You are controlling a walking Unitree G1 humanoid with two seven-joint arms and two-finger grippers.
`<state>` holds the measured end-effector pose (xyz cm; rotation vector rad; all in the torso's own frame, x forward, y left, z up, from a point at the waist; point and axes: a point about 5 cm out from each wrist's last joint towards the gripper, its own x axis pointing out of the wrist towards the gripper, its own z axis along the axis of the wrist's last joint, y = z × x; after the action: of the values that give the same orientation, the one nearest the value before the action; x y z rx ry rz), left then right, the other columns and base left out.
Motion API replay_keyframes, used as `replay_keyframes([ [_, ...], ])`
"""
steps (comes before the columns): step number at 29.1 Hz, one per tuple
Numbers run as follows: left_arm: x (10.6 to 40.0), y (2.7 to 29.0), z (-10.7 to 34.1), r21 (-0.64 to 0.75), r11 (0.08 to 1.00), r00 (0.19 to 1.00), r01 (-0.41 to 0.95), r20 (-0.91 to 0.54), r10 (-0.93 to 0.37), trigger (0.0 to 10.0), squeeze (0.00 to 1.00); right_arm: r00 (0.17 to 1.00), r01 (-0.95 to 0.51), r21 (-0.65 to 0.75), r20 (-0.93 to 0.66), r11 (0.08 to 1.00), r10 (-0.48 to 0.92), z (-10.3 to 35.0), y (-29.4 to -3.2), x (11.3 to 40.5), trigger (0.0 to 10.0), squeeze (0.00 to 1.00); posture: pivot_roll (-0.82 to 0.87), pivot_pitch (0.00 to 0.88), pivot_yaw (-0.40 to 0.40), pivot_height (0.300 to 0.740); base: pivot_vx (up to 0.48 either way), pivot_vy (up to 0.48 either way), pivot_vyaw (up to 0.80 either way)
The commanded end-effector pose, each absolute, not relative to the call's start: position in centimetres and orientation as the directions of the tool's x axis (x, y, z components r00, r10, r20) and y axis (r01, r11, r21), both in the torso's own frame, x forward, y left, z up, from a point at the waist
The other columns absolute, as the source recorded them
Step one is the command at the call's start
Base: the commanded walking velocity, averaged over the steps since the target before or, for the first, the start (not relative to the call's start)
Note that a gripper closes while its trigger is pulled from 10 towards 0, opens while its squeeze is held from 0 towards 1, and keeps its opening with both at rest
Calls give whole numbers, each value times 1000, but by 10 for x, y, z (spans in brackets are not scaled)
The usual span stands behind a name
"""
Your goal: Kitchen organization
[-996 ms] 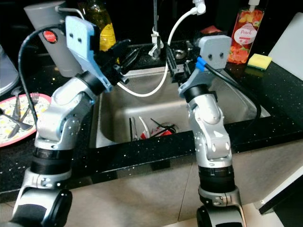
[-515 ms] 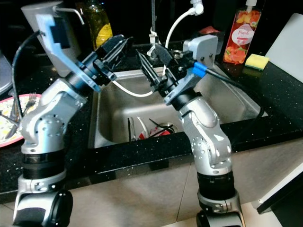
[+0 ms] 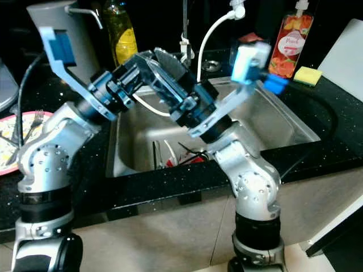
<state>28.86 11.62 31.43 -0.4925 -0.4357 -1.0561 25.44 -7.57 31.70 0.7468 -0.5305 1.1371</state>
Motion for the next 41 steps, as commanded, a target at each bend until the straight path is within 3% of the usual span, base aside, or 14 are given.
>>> replay_keyframes([
  [1,284,116,316,-175,364,394,915,581,-712,10000,0,335,-942,280,730,186,596,317,-78,251,10000,0,36,0,14,740,0,0,0],
  [5,278,124,323,-155,284,314,946,649,-693,10000,0,366,-930,316,737,188,569,317,-82,254,10000,0,35,0,12,740,0,0,0],
  [9,287,133,329,-186,309,348,933,691,-634,10000,0,379,-924,330,728,193,571,318,-86,257,10000,0,41,0,2,740,0,0,0],
  [11,287,135,333,-203,272,332,941,714,-616,10000,0,387,-920,343,720,190,576,318,-88,258,10000,0,47,0,-5,740,0,0,0],
  [15,285,118,330,-187,199,273,962,661,-699,10000,0,394,-918,339,712,206,581,318,-89,259,10000,0,47,0,0,740,0,0,0],
  [22,288,98,322,-238,140,258,961,598,-759,10000,0,391,-920,319,692,230,607,317,-84,260,10000,0,39,0,5,740,0,0,0],
  [27,288,94,319,-259,127,258,958,575,-776,10000,0,395,-918,317,677,238,621,316,-83,259,10000,0,39,0,5,740,0,0,0],
  [33,281,89,317,-248,66,202,966,574,-793,10000,0,425,-905,297,640,303,640,311,-79,262,10000,0,36,0,14,740,0,0,0],
  [41,280,85,312,-251,86,212,964,536,-817,10000,0,407,-913,277,638,299,653,311,-80,262,10000,0,42,0,14,740,0,0,0],
])
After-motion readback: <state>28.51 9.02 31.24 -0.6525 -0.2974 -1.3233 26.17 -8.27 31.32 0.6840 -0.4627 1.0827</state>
